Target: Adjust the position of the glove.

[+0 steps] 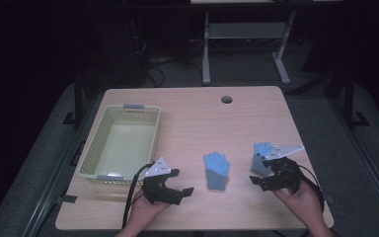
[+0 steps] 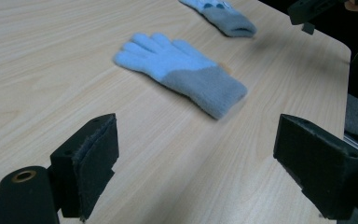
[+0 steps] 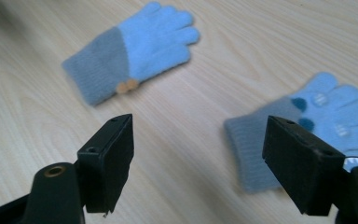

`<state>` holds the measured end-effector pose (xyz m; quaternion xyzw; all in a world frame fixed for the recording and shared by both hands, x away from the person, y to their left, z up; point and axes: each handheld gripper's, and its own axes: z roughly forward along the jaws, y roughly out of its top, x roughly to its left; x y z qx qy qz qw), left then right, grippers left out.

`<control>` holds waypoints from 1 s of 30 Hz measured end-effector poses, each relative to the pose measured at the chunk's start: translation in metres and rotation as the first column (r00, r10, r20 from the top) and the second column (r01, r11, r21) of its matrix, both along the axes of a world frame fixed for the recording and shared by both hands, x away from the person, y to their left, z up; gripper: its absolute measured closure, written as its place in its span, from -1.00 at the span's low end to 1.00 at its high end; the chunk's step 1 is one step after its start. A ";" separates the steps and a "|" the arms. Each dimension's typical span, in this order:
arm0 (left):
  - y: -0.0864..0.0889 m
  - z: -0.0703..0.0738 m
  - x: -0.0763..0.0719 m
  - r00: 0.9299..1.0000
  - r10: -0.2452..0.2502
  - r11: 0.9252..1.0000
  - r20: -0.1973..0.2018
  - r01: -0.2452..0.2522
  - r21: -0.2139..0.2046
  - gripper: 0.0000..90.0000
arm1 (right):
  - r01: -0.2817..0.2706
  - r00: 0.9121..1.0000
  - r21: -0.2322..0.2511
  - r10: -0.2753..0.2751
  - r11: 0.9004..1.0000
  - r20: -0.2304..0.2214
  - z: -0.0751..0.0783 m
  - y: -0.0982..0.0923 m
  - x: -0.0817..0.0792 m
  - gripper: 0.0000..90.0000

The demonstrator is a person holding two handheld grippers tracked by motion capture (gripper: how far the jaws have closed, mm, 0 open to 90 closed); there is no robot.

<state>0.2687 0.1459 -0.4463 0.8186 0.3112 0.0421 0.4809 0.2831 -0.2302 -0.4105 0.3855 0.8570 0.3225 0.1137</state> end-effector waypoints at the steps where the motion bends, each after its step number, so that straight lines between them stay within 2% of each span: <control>1: 0.000 0.000 0.000 1.000 0.000 1.000 -0.001 0.000 0.000 -0.70 | -0.001 1.000 -0.006 0.001 1.000 -0.004 0.002 -0.001 0.003 -0.44; 4: -0.001 -0.001 -0.001 1.000 -0.005 1.000 -0.001 0.005 0.011 -0.69 | 0.005 1.000 -0.018 -0.005 1.000 -0.015 0.004 -0.002 0.011 -0.44; 11: -0.001 0.000 -0.001 1.000 -0.007 1.000 0.001 0.007 0.002 -0.70 | 0.012 0.999 -0.016 -0.013 1.000 -0.034 0.005 -0.003 0.022 -0.43; 20: -0.002 0.000 -0.001 1.000 -0.013 1.000 0.008 0.013 -0.013 -0.70 | 0.009 0.998 -0.062 -0.012 0.998 -0.055 0.011 -0.003 0.042 -0.39; 26: -0.002 0.000 0.000 1.000 -0.013 1.000 0.008 0.013 -0.010 -0.70 | 0.015 0.997 -0.066 -0.020 0.998 -0.075 0.014 -0.005 0.051 -0.35; 30: -0.003 0.000 -0.001 1.000 -0.012 1.000 0.002 0.012 0.001 -0.69 | 0.020 0.997 -0.089 -0.027 0.996 -0.077 0.016 -0.006 0.059 -0.35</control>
